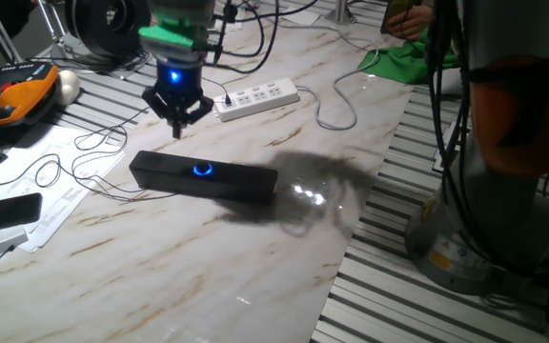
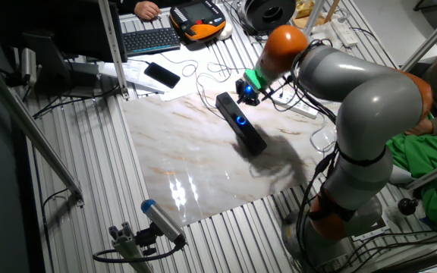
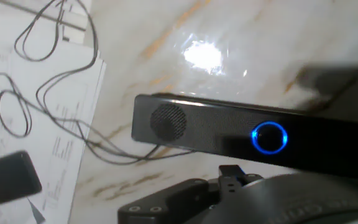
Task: Turn the knob to increase the volume of the speaker
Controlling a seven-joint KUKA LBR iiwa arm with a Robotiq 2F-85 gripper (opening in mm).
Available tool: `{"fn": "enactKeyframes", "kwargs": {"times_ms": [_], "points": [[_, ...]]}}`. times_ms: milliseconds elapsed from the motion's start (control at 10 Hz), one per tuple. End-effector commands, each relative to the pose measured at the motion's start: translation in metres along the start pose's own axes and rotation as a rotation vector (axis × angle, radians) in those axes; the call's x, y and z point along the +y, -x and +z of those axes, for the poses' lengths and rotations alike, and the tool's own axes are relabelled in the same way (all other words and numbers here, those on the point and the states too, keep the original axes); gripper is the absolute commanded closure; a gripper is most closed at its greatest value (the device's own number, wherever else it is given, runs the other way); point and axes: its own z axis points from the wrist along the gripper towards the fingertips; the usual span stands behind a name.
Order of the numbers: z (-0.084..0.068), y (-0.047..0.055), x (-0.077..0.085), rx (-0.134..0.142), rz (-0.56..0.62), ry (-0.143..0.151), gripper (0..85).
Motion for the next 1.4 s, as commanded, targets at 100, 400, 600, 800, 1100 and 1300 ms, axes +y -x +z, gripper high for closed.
{"fn": "enactKeyframes", "kwargs": {"times_ms": [100,400,600,800,1100,1300], "points": [[-0.008,-0.005,0.003,0.139,-1.082,-0.189,85.0],[-0.009,-0.001,0.003,0.106,-1.483,-0.266,85.0],[-0.009,0.000,0.003,0.113,-1.579,-0.293,85.0],[-0.010,0.003,-0.001,0.158,-1.573,-0.304,85.0],[-0.005,0.015,-0.020,0.160,-1.573,-0.294,85.0],[-0.007,0.012,-0.030,0.172,-1.570,-0.311,85.0]]}}
